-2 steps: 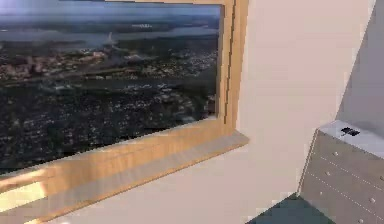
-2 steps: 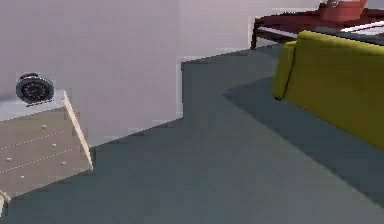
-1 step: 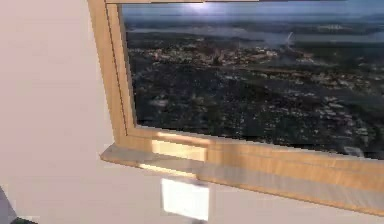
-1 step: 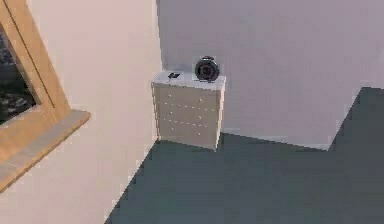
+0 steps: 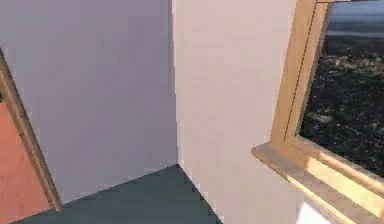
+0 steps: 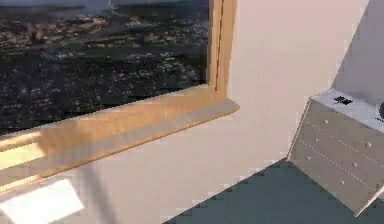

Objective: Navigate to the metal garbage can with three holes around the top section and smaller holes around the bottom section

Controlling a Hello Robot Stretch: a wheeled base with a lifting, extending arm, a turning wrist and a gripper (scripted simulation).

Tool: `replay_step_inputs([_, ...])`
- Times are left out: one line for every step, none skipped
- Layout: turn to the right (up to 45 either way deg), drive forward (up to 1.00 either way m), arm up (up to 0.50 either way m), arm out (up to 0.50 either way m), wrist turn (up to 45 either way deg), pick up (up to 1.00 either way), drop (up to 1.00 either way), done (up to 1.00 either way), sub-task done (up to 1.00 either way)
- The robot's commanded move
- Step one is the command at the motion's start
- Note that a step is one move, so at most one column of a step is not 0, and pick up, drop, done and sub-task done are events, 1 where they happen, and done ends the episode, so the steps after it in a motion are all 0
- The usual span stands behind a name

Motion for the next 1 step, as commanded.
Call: replay_step_inputs([-45.0, 0.00, 0.00, 0.00, 0.0, 0.00, 0.00, 0.00, 0.00])
